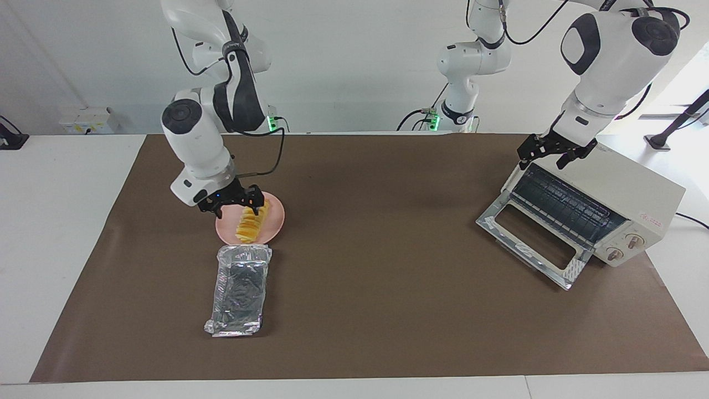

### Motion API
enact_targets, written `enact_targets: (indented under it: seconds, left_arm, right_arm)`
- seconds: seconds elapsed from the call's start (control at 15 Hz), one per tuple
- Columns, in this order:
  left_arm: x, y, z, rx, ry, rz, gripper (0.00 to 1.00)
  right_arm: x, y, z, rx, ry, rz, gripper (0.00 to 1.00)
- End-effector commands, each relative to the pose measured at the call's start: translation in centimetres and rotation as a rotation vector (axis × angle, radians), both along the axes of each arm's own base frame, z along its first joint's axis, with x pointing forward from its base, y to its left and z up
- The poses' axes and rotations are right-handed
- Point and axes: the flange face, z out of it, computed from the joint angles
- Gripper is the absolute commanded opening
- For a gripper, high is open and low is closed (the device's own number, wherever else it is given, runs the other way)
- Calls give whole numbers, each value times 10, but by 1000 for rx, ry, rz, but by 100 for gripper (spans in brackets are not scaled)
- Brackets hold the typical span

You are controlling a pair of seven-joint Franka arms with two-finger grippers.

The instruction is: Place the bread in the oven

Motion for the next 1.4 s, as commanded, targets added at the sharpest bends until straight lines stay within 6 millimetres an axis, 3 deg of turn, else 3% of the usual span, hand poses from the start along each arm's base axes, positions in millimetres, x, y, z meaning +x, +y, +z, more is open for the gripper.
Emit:
enact_targets:
  seconds: [0.0, 0.4, 0.94, 1.2, 1.27, 1.34]
  left_arm:
    - [-3, 2, 6, -13, -3, 2, 100]
    - [-3, 2, 6, -13, -3, 2, 100]
    - [-3, 2, 6, -13, -3, 2, 100]
    - [-3, 2, 6, -13, -3, 2, 100]
    - [-3, 2, 6, -13, -3, 2, 100]
    - [-3, 2, 6, -13, -3, 2, 100]
  right_arm:
    - [-14, -6, -21, 1, -14, -23, 100]
    - [-22, 3, -69, -7, 69, -10, 100]
    - [-38, 2, -90, -19, 105, 29, 100]
    - [-41, 2, -95, -23, 104, 38, 72]
    - [-43, 2, -97, -24, 107, 39, 60]
    - [-43, 2, -97, -24, 108, 41, 42]
